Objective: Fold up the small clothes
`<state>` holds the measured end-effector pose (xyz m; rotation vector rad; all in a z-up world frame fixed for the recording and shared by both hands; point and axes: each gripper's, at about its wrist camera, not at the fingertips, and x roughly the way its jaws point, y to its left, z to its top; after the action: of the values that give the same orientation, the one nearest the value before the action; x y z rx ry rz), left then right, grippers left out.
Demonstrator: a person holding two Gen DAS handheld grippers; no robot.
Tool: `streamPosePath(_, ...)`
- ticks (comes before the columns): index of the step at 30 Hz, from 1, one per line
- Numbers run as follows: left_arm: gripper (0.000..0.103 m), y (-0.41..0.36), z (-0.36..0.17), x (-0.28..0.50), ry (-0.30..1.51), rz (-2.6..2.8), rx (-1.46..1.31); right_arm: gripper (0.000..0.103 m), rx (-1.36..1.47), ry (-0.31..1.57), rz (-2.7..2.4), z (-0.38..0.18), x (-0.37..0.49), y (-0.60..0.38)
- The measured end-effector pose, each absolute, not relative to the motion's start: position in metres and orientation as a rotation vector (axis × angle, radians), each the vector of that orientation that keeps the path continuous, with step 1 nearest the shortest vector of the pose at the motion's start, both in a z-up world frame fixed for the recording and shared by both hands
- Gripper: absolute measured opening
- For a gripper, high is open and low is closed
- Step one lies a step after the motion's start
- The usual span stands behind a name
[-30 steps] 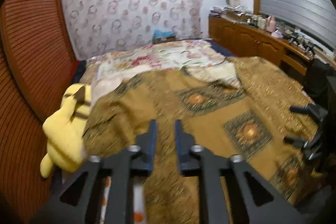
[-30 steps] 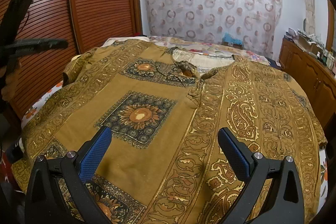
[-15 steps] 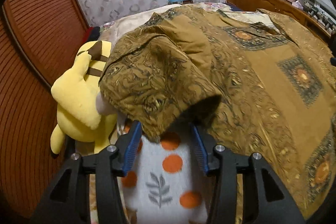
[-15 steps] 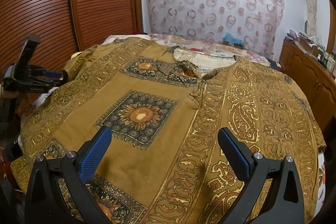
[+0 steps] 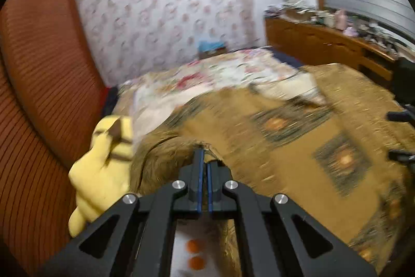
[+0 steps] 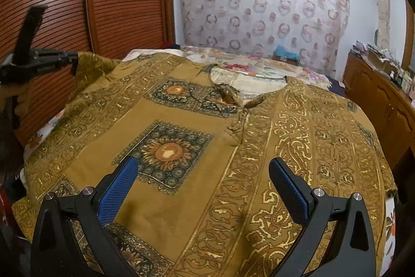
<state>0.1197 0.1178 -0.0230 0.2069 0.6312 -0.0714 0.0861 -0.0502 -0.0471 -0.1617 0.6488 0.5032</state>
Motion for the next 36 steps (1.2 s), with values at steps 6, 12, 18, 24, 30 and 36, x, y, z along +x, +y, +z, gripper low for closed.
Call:
streamPosePath(6, 0.000, 0.061, -0.022, 0.116, 0.654, -0.230, 0.241, 0.103, -0.141, 0.647, 0.487, -0.047, 0.086, -0.061)
streamPosePath(12, 0.030, 0.040, -0.047, 0.113, 0.744, -0.267, 0.233, 0.103, -0.130, 0.655, 0.480, -0.048, 0.089, -0.068)
streamPosePath(18, 0.040, 0.062, -0.045, 0.093, 0.731, -0.210, 0.136, 0.103, -0.134, 0.656, 0.489, -0.043, 0.092, -0.068)
streamPosePath(24, 0.042, 0.079, -0.027, 0.071, 0.683, -0.176, 0.086, 0.103, -0.160, 0.635, 0.518, -0.029, 0.099, -0.058)
streamPosePath(30, 0.043, 0.104, -0.026, 0.057, 0.672, -0.096, 0.047, 0.102, -0.191, 0.607, 0.603, -0.009, 0.108, -0.031)
streamPosePath(36, 0.043, 0.134, -0.043, 0.055, 0.702, -0.008, 0.002, 0.096, -0.252, 0.619, 0.753, -0.009, 0.129, 0.032)
